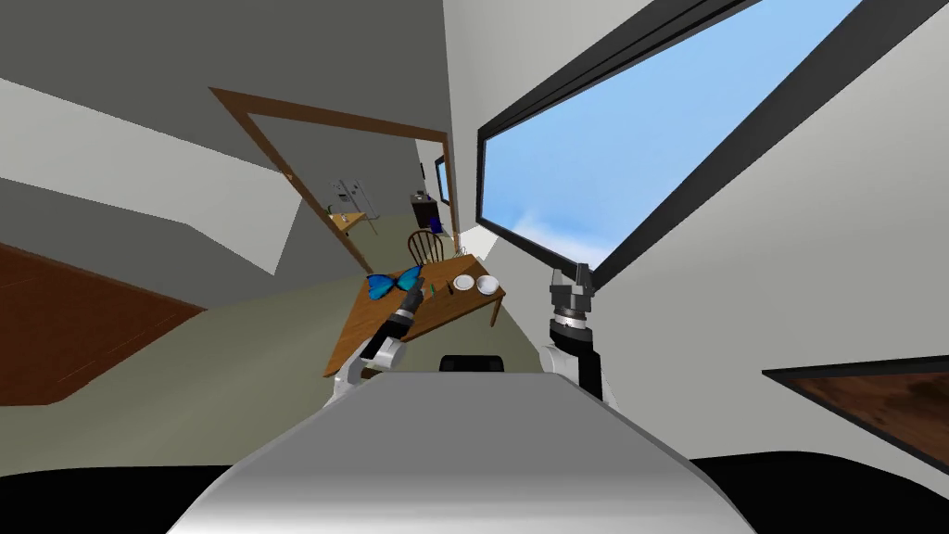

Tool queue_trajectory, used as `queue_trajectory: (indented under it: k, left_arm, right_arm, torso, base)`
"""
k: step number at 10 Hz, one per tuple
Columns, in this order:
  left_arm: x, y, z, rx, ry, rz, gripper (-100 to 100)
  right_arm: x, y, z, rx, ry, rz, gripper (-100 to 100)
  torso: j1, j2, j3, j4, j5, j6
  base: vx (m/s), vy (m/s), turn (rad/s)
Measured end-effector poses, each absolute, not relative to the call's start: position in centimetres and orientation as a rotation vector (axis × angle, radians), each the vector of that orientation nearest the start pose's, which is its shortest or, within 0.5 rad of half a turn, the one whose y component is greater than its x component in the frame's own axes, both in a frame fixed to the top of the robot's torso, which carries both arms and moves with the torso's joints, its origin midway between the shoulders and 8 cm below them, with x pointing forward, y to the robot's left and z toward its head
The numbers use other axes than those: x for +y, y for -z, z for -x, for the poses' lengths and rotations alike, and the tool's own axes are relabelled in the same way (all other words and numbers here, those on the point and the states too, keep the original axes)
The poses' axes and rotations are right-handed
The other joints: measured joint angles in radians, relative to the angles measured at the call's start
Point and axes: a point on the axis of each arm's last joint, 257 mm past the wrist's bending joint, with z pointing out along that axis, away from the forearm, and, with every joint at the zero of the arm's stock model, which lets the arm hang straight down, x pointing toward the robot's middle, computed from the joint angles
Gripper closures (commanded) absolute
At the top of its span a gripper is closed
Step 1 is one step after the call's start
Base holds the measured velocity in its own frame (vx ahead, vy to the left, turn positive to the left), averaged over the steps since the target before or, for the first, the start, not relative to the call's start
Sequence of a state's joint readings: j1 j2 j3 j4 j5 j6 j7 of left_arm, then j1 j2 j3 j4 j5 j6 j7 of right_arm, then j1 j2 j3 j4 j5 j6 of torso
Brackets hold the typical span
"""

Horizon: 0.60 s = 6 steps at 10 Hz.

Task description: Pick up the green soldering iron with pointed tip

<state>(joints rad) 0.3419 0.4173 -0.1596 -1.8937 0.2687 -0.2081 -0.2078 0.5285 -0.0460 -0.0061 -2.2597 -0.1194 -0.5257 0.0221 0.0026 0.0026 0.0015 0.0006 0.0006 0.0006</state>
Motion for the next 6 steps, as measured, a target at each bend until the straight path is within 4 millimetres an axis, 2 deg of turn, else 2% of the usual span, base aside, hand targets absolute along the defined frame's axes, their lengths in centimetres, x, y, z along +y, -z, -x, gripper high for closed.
queue_trajectory:
  k: [2,3,5,6]
  left_arm:
    - [25.3,22.4,-43.7,1.435,1.143,0.856,-100]
    - [25.0,24.0,-43.9,1.482,1.129,0.869,-100]
    - [25.9,27.4,-43.7,1.581,1.093,0.903,-100]
    - [25.9,29.2,-43.3,1.627,1.073,0.921,-100]
  right_arm:
    - [-29.5,-1.1,-33.9,0.594,-1.334,-0.710,0]
    - [-29.5,-1.2,-33.9,0.594,-1.334,-0.710,0]
    - [-29.6,-1.1,-33.9,0.594,-1.334,-0.710,0]
    - [-29.5,-1.2,-33.9,0.594,-1.334,-0.710,0]
  torso:
    - [0.000,-0.001,0.000,0.000,0.000,-0.001]
    - [-0.001,-0.002,-0.001,0.000,0.000,-0.001]
    - [0.000,-0.002,-0.001,0.000,0.000,-0.002]
    - [-0.001,-0.002,-0.001,0.000,0.000,-0.001]
  base:
    - [-0.024,0.010,-0.140]
    - [-0.022,0.006,-0.403]
    - [-0.016,0.009,-0.159]
    - [-0.015,0.004,-0.410]
